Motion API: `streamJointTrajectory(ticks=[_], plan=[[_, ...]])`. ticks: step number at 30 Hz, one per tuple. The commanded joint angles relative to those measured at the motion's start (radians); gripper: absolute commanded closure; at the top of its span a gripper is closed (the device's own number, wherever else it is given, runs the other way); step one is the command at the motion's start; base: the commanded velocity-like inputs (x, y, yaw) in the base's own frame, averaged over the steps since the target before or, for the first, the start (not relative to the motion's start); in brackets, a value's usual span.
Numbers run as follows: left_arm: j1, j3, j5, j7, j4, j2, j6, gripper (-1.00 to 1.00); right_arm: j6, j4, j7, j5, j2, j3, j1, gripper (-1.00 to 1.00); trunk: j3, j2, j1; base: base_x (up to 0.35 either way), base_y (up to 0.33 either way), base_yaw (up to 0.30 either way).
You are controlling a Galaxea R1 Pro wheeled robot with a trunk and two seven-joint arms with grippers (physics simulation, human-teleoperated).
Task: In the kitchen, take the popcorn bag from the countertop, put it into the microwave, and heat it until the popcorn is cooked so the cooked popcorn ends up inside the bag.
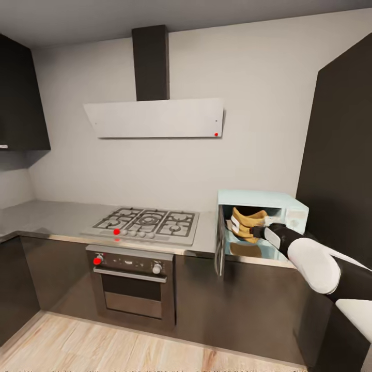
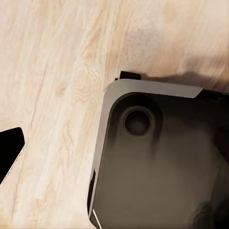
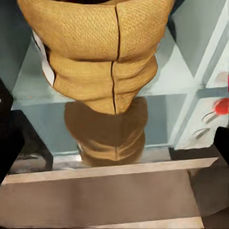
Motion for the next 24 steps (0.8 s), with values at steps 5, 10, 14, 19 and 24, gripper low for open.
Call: streamJointTrajectory(ticks=[5,10,14,19,24], plan=[[0.0,0.003,0.001,0.001,-0.002,0.001,0.001,-1.0,-0.337,0.069,0.0,0.017,-0.001,-0.007,0.092,-1.0,-0.001,-0.001,0.0,-0.067,0.253,0.0],[0.0,0.002,0.001,0.001,-0.002,0.0,0.0,-1.0,-0.654,0.073,0.005,0.018,-0.007,-0.006,0.22,-1.0,-0.001,-0.001,0.0,-0.006,0.036,0.0],[0.0,0.003,0.001,0.001,-0.002,-0.01,0.001,-1.0,-0.703,0.059,0.027,0.017,-0.024,-0.004,0.25,-1.0,-0.001,-0.001,0.0,0.0,0.001,0.0],[0.0,0.003,0.001,0.001,-0.002,-0.01,0.001,-1.0,-0.713,0.057,0.021,0.016,-0.052,-0.004,0.264,-1.0,-0.001,-0.001,0.0,0.0,0.0,0.0],[0.0,0.003,0.001,0.001,-0.002,-0.01,0.001,-1.0,-0.741,0.056,0.01,0.016,-0.081,-0.004,0.264,-1.0,-0.001,-0.001,0.0,0.012,0.0,0.0]])
